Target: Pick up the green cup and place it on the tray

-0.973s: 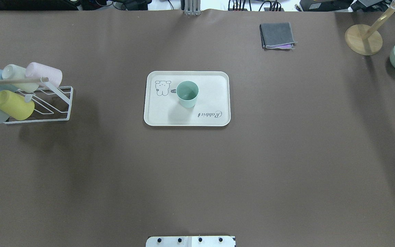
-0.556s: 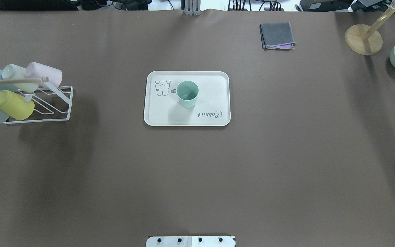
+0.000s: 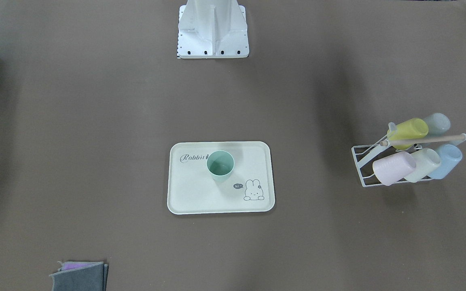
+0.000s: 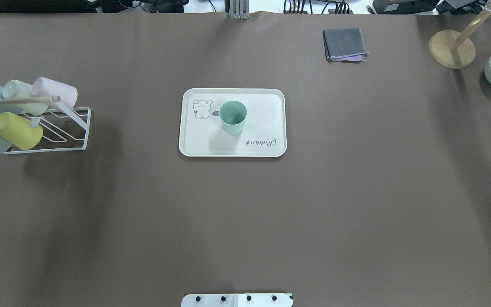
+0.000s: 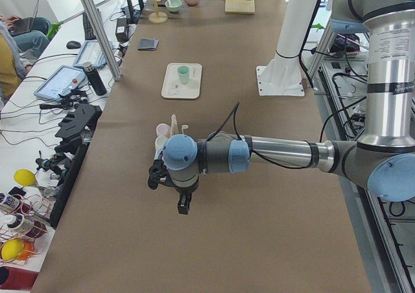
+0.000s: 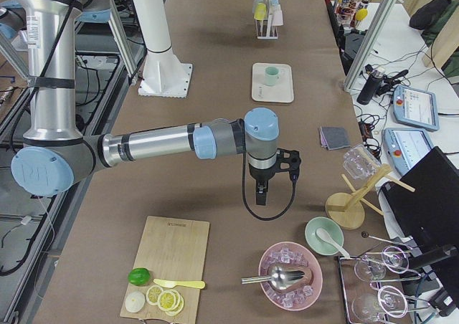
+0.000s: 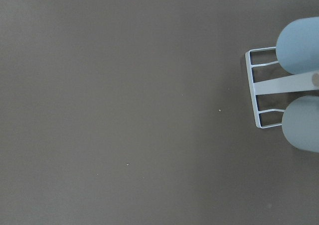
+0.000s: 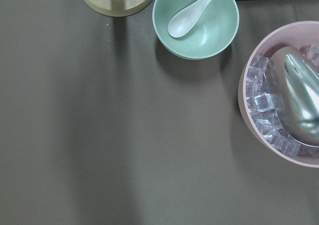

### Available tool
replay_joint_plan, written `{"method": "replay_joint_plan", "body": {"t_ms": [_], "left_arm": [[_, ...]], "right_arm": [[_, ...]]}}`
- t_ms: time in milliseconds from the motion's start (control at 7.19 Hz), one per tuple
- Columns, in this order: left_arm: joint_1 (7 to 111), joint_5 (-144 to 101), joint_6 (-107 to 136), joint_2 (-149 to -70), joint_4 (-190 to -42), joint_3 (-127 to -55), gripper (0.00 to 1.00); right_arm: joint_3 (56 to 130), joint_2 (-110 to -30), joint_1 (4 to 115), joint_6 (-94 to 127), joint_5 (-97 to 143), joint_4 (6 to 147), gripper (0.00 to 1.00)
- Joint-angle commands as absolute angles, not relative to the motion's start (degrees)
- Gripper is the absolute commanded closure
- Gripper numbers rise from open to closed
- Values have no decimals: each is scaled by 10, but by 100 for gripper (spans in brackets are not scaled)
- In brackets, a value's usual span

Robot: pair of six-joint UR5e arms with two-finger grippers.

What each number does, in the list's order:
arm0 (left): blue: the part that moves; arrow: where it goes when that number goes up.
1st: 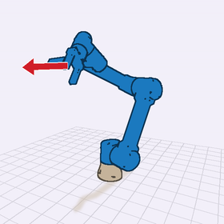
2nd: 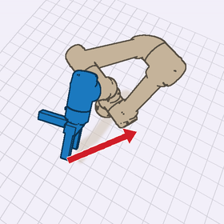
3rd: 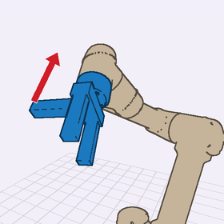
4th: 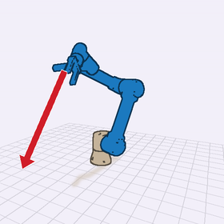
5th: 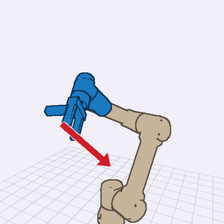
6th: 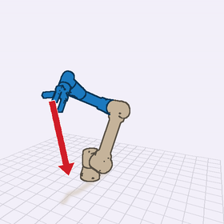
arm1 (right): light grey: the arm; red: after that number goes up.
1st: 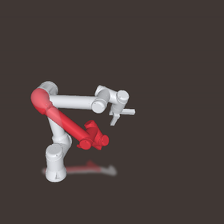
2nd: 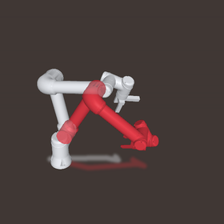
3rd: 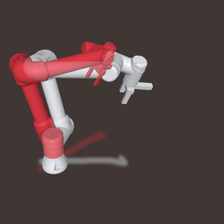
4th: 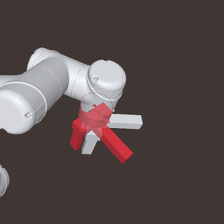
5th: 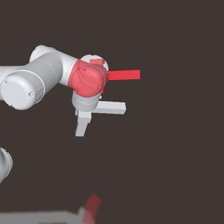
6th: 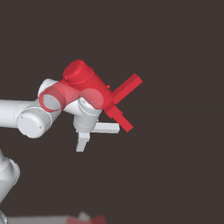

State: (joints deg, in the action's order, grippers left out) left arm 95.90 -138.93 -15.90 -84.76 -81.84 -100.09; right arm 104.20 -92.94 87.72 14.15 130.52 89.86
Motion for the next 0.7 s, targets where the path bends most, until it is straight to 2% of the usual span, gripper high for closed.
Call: {"method": "replay_joint_plan", "body": {"t_ms": [0, 556], "left_arm": [[962, -1390, -173, -852, -823, -977, 2], [962, -1390, -170, -855, -820, -963, 2]], "right_arm": [[1042, -930, 877, 142, 1304, 899, 0], [1042, -927, 877, 142, 1304, 898, 0]]}}
